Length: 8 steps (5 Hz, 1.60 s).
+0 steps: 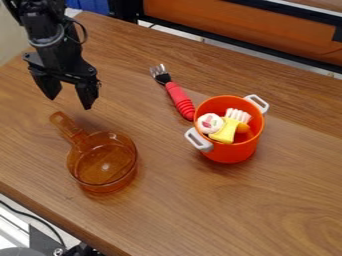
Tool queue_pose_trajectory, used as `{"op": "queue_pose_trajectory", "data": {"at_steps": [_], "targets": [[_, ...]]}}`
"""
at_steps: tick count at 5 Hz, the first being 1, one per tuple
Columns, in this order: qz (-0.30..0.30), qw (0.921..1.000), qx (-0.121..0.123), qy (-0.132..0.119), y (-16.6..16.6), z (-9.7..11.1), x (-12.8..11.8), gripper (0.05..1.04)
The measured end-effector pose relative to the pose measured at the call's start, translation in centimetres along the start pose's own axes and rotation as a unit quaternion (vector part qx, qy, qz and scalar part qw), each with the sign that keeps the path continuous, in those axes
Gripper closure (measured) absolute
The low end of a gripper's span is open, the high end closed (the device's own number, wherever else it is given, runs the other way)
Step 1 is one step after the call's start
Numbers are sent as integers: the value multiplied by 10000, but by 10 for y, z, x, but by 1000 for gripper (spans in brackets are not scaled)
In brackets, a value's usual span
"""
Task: Take the brush to the brown pot
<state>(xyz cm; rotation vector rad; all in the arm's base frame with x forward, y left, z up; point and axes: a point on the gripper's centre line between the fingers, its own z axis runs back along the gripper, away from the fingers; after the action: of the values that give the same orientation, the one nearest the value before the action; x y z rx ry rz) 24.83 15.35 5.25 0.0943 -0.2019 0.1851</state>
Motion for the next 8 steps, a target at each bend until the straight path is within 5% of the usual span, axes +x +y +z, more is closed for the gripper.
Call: {"op": "queue_pose_trajectory", "data": {"at_steps": [2, 4, 8], "targets": [[109, 9995, -40, 300, -16, -6, -4, 86], [448, 9983, -179, 334, -43, 23, 6, 86], [1318, 9885, -317, 674, -163, 50, 3, 86]]}}
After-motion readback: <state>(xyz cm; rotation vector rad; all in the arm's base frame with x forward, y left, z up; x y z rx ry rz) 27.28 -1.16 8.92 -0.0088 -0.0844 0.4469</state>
